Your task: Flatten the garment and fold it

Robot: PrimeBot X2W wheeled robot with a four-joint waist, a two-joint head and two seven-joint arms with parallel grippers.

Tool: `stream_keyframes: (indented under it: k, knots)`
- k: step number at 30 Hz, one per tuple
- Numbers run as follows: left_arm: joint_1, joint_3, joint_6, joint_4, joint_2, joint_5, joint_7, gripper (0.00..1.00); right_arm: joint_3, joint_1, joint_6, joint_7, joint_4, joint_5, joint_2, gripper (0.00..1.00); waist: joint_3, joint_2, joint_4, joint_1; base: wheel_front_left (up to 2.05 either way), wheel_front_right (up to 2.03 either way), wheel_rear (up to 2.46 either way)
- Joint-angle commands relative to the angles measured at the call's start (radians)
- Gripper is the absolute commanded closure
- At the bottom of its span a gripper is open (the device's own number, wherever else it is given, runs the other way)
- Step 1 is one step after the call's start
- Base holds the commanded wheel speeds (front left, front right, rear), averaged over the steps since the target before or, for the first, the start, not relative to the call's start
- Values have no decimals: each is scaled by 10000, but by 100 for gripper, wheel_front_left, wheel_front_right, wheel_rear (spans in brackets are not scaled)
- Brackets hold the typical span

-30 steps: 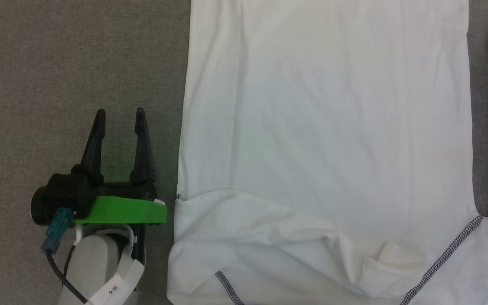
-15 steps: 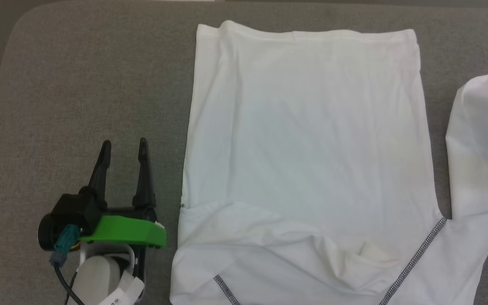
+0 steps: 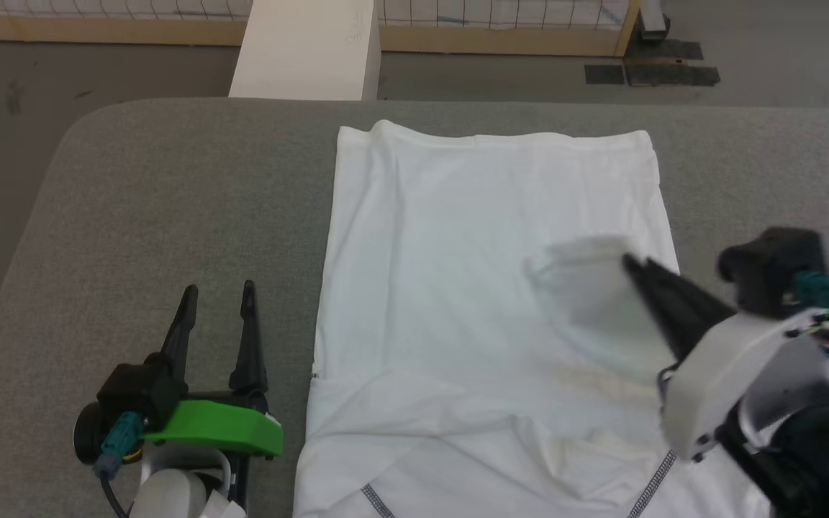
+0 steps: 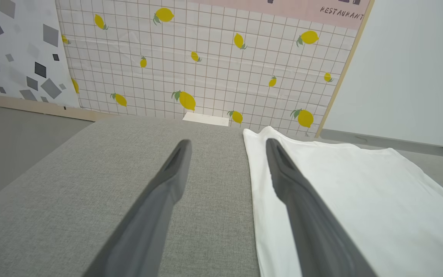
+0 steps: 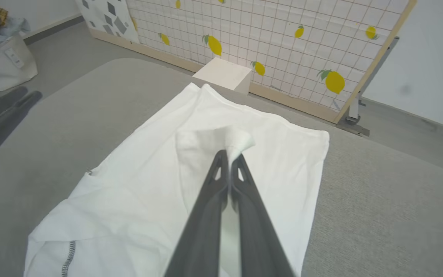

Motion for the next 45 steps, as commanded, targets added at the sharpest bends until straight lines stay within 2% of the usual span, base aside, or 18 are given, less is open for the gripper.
stream_keyframes:
  k: [1, 8, 14, 20, 24, 28, 29, 30, 31, 34, 37, 41, 45]
  knots:
    - [136, 9, -57, 19, -25, -38, -47, 0, 402, 3, -15, -96, 182, 27, 47, 100, -119, 0, -54, 1, 0, 0, 0]
    - [125, 0, -102, 100, -25, -124, -47, 0, 2740, -715, -15, -685, 2383, 289, 502, 100, -74, 0, 11, 1, 0, 0, 0]
    - [29, -161, -97, 123, -25, -240, -47, 0, 3946, -1434, -15, -1217, 4651, 419, 839, 100, 93, 0, 205, 1, 0, 0, 0]
    - [-85, -314, -60, 131, -26, -324, -47, 0, 5030, -1977, -15, -1174, 6737, 630, 953, 100, 289, 0, 443, 1, 0, 0, 0]
    - [-153, -370, -11, 107, -26, -379, -47, 0, 5675, -1971, -15, -652, 7438, 1048, 737, 100, 389, 0, 534, 1, 0, 0, 0]
    - [-128, -341, 41, 89, -26, -395, -47, 0, 5927, -1828, -15, -181, 7497, 1405, 375, 100, 392, 0, 495, 1, 0, 0, 0]
    - [-112, -321, 56, 88, -26, -396, -47, 0, 5938, -1793, -15, -161, 7455, 1464, 316, 74, 375, 0, 465, 1, 0, 0, 0]
    - [-89, -292, 68, 87, -26, -392, -47, 0, 5924, -1738, -15, -167, 7382, 1566, 263, 25, 349, 0, 419, 1, 0, 0, 0]
    - [-74, -280, 64, 94, -26, -379, -47, 0, 5900, -1680, -15, -193, 7296, 1685, 248, 0, 324, 0, 382, 1, 0, 0, 0]
    - [-45, -291, 23, 160, -26, -301, -47, 0, 5459, -1419, -15, -797, 6692, 2193, 368, 0, 175, 0, 261, 1, 0, 0, 0]
    - [-1, -271, -18, 185, -26, -212, -47, 0, 4701, -1136, -15, -1928, 5792, 2370, 468, 0, 70, 0, 76, 1, 0, 0, 0]
    - [-5, -220, -90, 241, 43, -39, -47, 0, 3455, -755, -15, -3816, 4466, 2150, 454, 0, 23, 0, -272, 1, 0, 0, 0]
    - [-89, -181, -121, 300, 170, 105, -47, 0, 2220, -207, -15, -5163, 3518, 1730, 393, 0, -5, 0, -717, 1, 0, 0, 0]
